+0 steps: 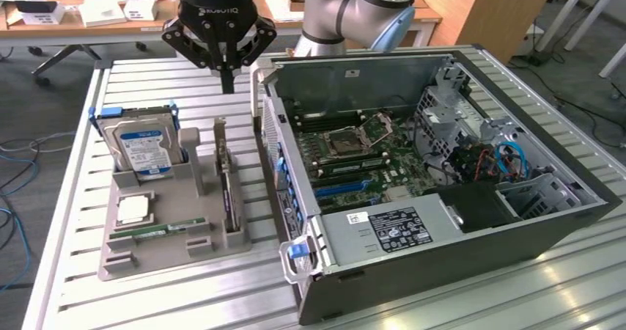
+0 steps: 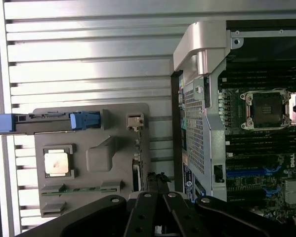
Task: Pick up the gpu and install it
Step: 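Reach for the gpu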
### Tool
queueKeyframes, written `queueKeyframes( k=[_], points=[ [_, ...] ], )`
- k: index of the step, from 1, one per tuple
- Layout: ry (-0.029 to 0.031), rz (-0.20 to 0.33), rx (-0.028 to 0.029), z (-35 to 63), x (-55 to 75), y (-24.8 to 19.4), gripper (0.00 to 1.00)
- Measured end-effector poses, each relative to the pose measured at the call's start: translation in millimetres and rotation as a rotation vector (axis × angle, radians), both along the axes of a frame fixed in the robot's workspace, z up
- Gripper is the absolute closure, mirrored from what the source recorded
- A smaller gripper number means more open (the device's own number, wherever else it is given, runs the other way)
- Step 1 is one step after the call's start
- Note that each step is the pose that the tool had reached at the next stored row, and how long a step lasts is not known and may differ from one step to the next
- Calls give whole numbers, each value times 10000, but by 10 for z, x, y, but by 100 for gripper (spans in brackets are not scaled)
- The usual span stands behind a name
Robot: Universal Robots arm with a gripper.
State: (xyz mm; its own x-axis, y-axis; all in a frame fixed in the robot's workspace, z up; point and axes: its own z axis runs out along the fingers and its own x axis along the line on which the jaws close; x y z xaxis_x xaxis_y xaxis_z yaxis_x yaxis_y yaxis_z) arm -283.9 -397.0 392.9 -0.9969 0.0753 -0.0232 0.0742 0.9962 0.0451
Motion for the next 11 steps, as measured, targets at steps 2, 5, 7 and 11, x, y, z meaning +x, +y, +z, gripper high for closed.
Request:
queueKeyframes(
  k=[2,5,7,11],
  points=[
    [0,0,0,0,0,0,89],
    [-1,-3,0,0,-12,0,89],
    [-1,0,0,0,-38,0,89],
    [0,0,0,0,-85,0,89]
  ],
)
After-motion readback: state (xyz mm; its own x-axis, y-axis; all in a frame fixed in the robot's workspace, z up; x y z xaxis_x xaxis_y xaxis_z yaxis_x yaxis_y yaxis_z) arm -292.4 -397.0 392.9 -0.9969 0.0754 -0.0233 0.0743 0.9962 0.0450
